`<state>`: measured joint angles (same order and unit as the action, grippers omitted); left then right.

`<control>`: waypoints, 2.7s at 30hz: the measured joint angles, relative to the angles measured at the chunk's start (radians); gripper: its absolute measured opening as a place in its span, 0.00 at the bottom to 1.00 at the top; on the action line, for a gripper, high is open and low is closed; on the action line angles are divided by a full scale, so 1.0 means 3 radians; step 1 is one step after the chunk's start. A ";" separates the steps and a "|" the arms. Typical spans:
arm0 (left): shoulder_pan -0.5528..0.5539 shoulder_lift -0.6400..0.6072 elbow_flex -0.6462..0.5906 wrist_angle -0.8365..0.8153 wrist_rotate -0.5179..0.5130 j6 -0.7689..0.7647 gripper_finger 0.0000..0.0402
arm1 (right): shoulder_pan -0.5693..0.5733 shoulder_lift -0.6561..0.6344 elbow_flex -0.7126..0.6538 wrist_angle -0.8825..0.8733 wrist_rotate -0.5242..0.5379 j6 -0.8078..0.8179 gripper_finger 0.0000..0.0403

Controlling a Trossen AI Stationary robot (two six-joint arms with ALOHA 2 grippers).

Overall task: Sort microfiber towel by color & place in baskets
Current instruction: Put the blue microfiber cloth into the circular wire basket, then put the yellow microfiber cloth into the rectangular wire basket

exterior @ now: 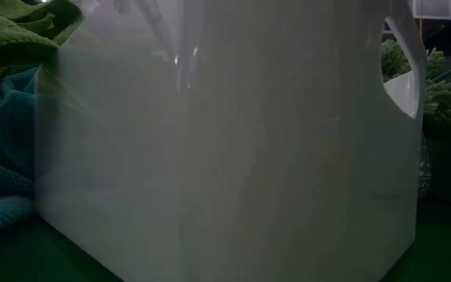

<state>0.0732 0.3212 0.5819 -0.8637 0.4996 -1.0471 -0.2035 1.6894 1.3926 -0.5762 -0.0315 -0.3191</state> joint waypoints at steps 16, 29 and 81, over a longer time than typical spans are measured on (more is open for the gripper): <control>-0.1618 0.1178 0.0000 0.0394 -0.0030 -0.1619 0.31 | 0.0000 -0.0001 -0.0003 -0.0004 0.0008 -0.0002 0.01; -0.1888 0.1310 -0.0001 0.0390 -0.0038 -0.2822 0.31 | 0.0000 -0.0003 -0.0003 -0.0006 0.0006 -0.0004 0.01; -0.1893 0.1770 -0.0003 0.0468 -0.0350 -0.2243 0.00 | 0.0004 -0.0004 0.0151 -0.0174 0.0287 -0.0002 0.41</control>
<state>-0.4946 0.8522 0.5812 -0.7234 0.3946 -1.7198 -0.2024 1.6882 1.4379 -0.6283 0.0546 -0.3197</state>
